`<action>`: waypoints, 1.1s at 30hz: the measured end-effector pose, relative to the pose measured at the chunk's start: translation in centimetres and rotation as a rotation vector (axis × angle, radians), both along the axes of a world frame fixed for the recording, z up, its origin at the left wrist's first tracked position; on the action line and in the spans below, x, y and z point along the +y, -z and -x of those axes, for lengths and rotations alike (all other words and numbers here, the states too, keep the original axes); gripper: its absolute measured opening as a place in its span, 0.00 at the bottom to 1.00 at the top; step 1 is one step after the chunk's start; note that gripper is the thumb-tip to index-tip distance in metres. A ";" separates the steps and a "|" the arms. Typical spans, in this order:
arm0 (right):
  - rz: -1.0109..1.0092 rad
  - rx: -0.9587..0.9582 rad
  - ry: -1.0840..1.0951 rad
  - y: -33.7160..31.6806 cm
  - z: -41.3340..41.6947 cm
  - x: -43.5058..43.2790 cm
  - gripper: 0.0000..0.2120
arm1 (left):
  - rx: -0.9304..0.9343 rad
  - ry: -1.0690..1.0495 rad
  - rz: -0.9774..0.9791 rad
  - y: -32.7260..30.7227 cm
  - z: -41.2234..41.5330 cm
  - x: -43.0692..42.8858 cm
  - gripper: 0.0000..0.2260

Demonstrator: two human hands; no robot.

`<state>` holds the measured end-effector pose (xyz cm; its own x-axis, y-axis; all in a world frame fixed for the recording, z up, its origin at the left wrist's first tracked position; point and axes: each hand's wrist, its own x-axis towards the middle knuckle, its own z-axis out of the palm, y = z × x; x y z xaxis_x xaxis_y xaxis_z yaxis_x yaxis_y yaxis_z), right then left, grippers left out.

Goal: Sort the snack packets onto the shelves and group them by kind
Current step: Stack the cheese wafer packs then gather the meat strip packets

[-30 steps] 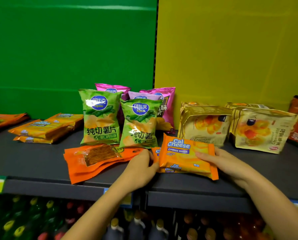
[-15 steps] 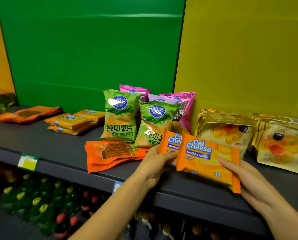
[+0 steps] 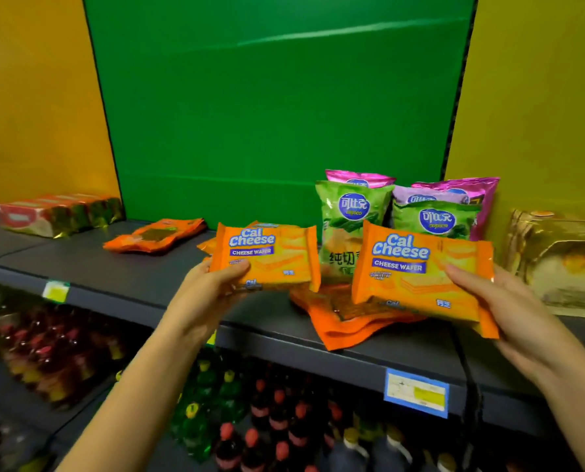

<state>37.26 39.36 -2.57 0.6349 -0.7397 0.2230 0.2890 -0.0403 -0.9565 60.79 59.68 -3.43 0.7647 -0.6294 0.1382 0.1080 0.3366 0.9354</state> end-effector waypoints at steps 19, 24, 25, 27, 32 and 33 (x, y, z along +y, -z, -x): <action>0.089 -0.039 0.158 -4.5 -23.6 7.1 0.22 | -0.051 0.095 -0.239 -1.2 -18.2 1.1 0.02; 0.028 -0.029 0.136 -5.8 -28.3 4.5 0.20 | -0.095 0.115 -0.304 -1.1 -19.8 -2.5 0.03; 0.012 -0.005 0.148 -5.8 -29.1 3.9 0.21 | -0.127 0.115 -0.318 -1.0 -20.1 -3.0 0.03; -0.027 0.043 0.153 -5.6 -30.4 3.0 0.21 | -0.235 0.091 -0.340 -0.6 -20.7 -3.8 0.06; -0.141 0.095 0.148 -4.4 -33.2 1.1 0.19 | -0.530 -0.040 -0.530 0.3 -22.4 -4.5 0.23; -0.156 0.101 0.153 -4.2 -33.7 0.7 0.17 | -0.586 -0.065 -0.589 0.4 -22.7 -4.5 0.26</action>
